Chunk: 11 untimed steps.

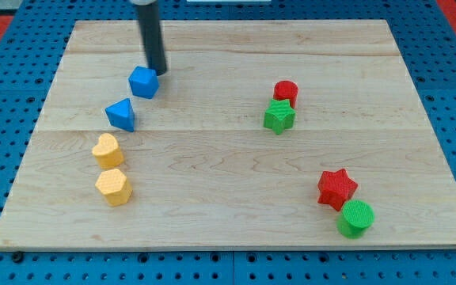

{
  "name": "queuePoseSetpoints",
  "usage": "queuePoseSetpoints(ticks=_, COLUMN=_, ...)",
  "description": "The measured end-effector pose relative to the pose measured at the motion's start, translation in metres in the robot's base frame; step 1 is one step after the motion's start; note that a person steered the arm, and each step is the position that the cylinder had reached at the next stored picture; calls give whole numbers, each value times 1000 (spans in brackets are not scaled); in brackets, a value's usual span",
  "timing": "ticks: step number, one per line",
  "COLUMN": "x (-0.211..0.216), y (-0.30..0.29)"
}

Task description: Drag the red circle slightly towards left

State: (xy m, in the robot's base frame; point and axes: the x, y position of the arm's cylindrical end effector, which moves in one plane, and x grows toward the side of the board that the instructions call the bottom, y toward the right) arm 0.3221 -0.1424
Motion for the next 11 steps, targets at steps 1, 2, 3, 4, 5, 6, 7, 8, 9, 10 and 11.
queuePoseSetpoints(ticks=1, x=1, y=-30)
queuePoseSetpoints(ticks=2, x=-5, y=44)
queuePoseSetpoints(ticks=3, x=-5, y=160)
queuePoseSetpoints(ticks=4, x=3, y=225)
queuePoseSetpoints(ticks=5, x=1, y=284)
queuePoseSetpoints(ticks=6, x=36, y=291)
queuePoseSetpoints(ticks=7, x=57, y=299)
queuePoseSetpoints(ticks=8, x=54, y=265)
queuePoseSetpoints(ticks=9, x=50, y=272)
queuePoseSetpoints(ticks=10, x=47, y=251)
queuePoseSetpoints(ticks=11, x=47, y=214)
